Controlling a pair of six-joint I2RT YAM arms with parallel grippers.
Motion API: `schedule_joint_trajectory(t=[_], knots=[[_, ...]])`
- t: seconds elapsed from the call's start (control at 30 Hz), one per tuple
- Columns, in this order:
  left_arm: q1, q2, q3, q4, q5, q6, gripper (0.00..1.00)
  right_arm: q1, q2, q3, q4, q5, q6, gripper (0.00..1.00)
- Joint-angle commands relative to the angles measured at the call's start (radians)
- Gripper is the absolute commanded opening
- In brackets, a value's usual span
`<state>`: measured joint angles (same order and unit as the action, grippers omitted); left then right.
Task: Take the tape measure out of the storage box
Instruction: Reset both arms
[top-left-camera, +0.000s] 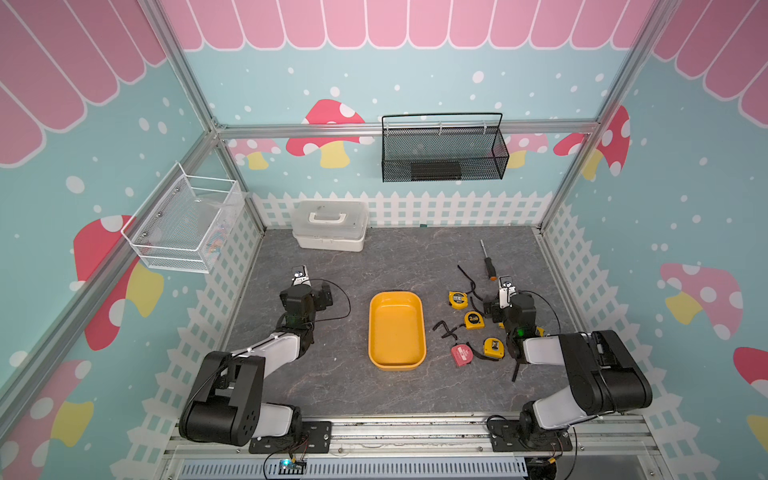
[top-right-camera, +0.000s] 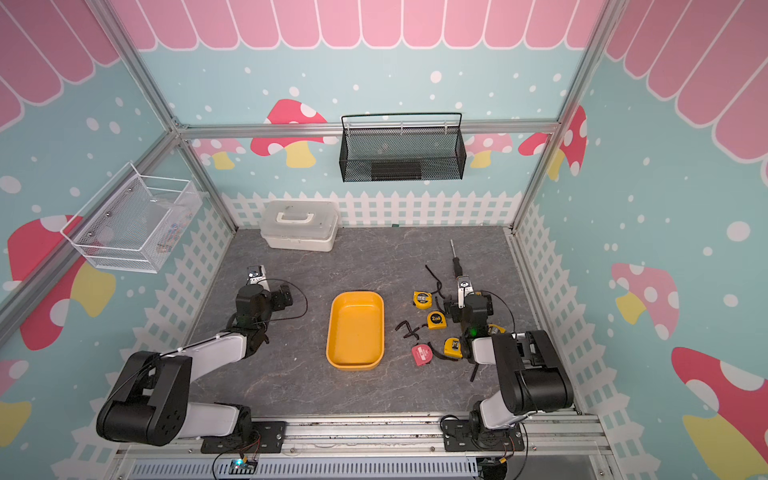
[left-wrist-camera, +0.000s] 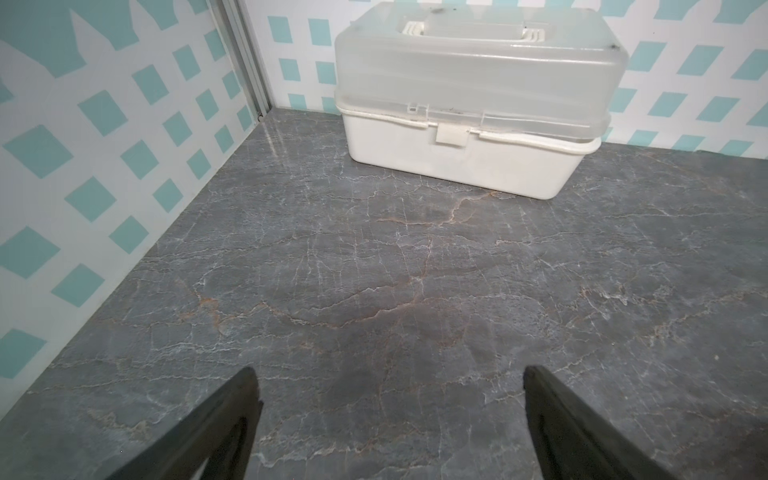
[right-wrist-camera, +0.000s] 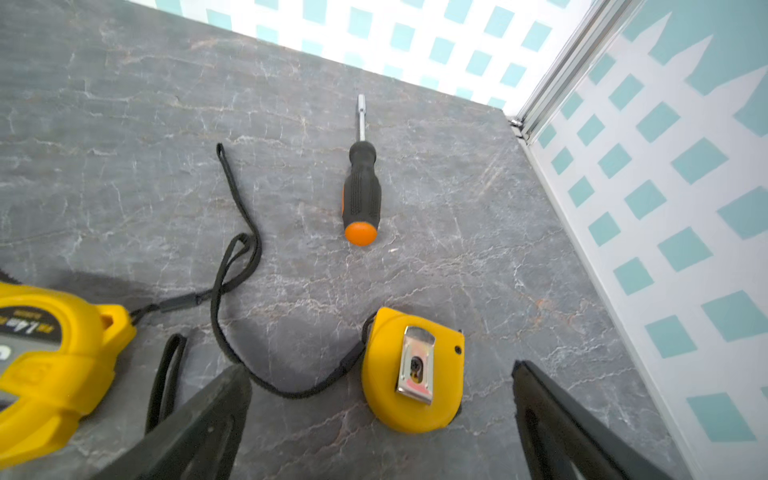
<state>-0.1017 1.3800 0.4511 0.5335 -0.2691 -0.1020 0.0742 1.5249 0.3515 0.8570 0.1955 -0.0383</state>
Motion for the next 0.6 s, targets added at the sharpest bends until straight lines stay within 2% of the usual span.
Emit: schedule_joint_trajectory(t=[0.0, 0.07, 0.1, 0.13, 0.17, 0.23, 0.3, 0.57], knots=[[0.016, 0.006, -0.035, 0.152, -0.016, 0.055, 0.99, 0.006, -0.017, 0.019, 0.005, 0.019, 0.0, 0.99], [0.02, 0.091, -0.087, 0.346, -0.03, 0.053, 0.99, 0.006, 0.009, 0.007, 0.081, 0.019, -0.016, 0.99], [0.022, 0.163, -0.108, 0.466, -0.043, 0.057, 0.99, 0.006, -0.01, 0.015, 0.035, 0.02, -0.006, 0.98], [0.023, 0.178, -0.113, 0.508, -0.044, 0.057, 0.99, 0.006, -0.009, 0.015, 0.027, 0.021, -0.006, 0.99], [0.027, 0.13, -0.094, 0.368, -0.042, 0.036, 0.99, 0.006, 0.005, 0.007, 0.065, 0.02, -0.012, 0.98], [0.036, 0.169, -0.102, 0.461, -0.006, 0.058, 0.99, 0.006, -0.009, 0.014, 0.029, 0.021, -0.005, 0.99], [0.046, 0.135, -0.063, 0.322, 0.019, 0.039, 0.99, 0.006, 0.002, 0.01, 0.059, 0.019, -0.009, 0.99], [0.058, 0.151, -0.058, 0.338, 0.027, 0.032, 0.99, 0.006, -0.005, 0.011, 0.043, 0.021, -0.008, 0.99]])
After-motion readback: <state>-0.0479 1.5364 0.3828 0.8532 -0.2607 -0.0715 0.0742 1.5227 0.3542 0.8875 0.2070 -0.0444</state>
